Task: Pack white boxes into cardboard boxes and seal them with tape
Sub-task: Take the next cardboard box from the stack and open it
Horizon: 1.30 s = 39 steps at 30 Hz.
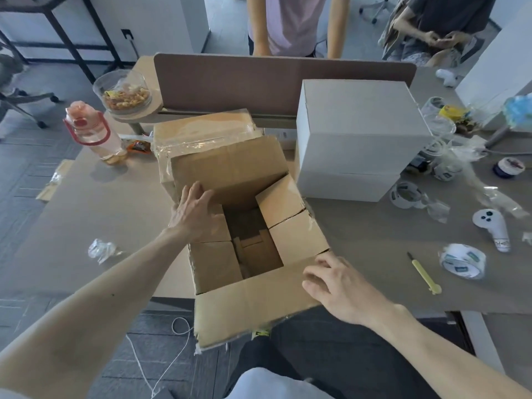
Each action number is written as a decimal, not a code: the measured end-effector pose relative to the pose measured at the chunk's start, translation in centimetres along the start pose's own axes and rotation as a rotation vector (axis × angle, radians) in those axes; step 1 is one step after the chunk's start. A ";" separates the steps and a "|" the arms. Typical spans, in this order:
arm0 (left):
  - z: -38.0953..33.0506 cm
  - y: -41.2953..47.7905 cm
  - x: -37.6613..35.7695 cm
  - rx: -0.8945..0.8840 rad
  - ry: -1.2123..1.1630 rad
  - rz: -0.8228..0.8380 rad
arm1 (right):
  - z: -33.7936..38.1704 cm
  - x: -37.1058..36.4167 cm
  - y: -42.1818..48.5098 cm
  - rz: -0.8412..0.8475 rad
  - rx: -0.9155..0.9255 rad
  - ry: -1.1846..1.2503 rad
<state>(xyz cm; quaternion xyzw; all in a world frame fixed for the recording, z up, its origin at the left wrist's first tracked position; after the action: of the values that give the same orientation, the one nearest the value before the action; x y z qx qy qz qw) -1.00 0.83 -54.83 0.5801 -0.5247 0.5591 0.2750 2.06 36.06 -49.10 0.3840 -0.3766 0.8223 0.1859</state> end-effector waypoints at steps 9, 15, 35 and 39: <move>-0.5 -1.5 -2.1 -0.018 0.080 0.034 | -1.9 -4.5 4.0 0.085 -0.115 -0.252; -0.6 -1.4 -1.5 -0.156 0.148 -0.084 | 1.6 -1.5 10.8 0.050 0.036 -0.405; -0.7 0.8 -1.8 -0.242 0.145 -0.102 | 5.7 4.5 15.4 -0.004 0.130 -0.834; -3.1 0.6 -1.7 -0.280 0.163 -0.191 | 3.5 8.7 13.1 -0.148 0.116 -0.846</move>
<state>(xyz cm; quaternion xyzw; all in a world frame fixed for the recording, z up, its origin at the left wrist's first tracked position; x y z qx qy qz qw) -2.40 3.99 -55.88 0.5359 -0.5160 0.4973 0.4464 -9.54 25.05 -47.11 0.7230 -0.3442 0.5968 0.0516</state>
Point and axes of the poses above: each hand's wrist, its own y-axis towards the middle knuckle, its own x-axis out of the back of the hand, z = x × y, the point moved 5 cm from there along y, towards the middle knuckle, and after that the axes turned 6 degrees about z, right-handed, at the moved point
